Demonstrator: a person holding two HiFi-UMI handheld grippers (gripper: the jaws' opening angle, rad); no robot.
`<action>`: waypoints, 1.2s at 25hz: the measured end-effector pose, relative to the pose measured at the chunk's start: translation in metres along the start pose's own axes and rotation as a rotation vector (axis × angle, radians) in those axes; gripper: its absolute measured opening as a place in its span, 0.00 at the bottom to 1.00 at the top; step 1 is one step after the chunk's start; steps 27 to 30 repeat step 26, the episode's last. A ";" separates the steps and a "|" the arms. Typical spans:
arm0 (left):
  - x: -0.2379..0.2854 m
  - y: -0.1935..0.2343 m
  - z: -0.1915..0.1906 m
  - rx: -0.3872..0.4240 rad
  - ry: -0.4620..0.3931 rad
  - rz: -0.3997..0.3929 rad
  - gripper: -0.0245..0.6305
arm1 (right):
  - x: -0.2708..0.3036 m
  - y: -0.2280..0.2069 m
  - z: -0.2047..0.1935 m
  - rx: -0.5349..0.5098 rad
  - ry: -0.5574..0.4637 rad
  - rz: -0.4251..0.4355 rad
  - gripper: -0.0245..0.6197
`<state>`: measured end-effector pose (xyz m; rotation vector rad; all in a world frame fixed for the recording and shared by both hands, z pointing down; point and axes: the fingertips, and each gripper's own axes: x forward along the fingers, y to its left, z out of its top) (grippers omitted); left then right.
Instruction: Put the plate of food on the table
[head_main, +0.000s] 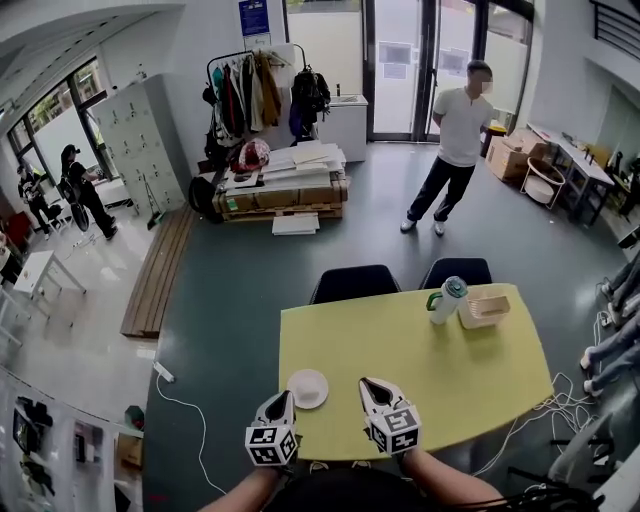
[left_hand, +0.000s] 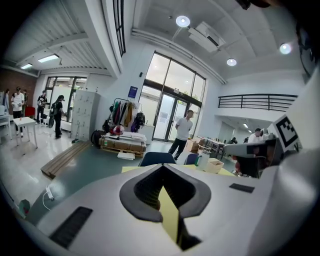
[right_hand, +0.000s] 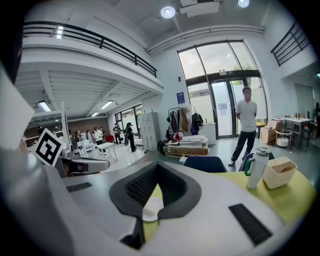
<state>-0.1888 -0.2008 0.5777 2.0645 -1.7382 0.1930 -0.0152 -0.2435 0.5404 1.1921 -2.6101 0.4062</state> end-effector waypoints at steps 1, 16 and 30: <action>0.000 -0.003 0.000 0.004 0.002 -0.006 0.05 | -0.001 0.001 0.001 -0.002 -0.003 0.003 0.05; 0.007 -0.011 0.002 0.005 0.018 -0.035 0.05 | -0.002 -0.003 0.002 0.004 0.001 -0.006 0.05; 0.002 -0.008 -0.002 -0.012 0.028 -0.019 0.05 | -0.007 -0.002 0.002 0.007 0.002 -0.009 0.05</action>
